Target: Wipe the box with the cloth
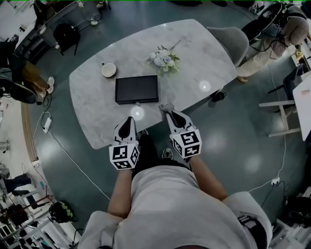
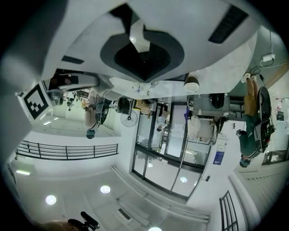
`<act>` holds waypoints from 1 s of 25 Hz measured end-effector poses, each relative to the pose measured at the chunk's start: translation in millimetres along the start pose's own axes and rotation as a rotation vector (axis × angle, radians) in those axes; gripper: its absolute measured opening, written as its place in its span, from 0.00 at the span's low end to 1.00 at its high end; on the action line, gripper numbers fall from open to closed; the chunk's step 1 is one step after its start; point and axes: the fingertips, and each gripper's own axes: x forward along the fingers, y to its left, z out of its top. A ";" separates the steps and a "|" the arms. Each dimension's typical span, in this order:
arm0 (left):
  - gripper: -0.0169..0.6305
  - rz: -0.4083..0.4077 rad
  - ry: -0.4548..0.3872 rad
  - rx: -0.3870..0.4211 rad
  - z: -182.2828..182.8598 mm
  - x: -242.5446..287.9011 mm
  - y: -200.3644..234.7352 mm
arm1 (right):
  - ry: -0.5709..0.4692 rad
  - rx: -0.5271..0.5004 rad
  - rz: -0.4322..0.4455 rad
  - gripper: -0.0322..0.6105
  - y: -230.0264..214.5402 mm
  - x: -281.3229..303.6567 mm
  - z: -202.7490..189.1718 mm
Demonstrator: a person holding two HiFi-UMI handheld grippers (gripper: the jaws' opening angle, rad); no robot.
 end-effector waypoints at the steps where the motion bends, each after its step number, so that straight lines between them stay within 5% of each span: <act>1: 0.06 -0.004 0.012 -0.006 -1.3 7.5 5.7 | 0.020 0.014 -0.001 0.12 -1.6 10.6 -2.7; 15: 0.06 -0.077 0.203 -0.055 -45.5 94.5 62.6 | 0.241 0.049 -0.122 0.12 -36.3 126.1 -41.9; 25: 0.06 -0.145 0.239 -0.022 -38.5 135.9 85.5 | 0.415 0.101 -0.209 0.12 -53.8 166.9 -68.4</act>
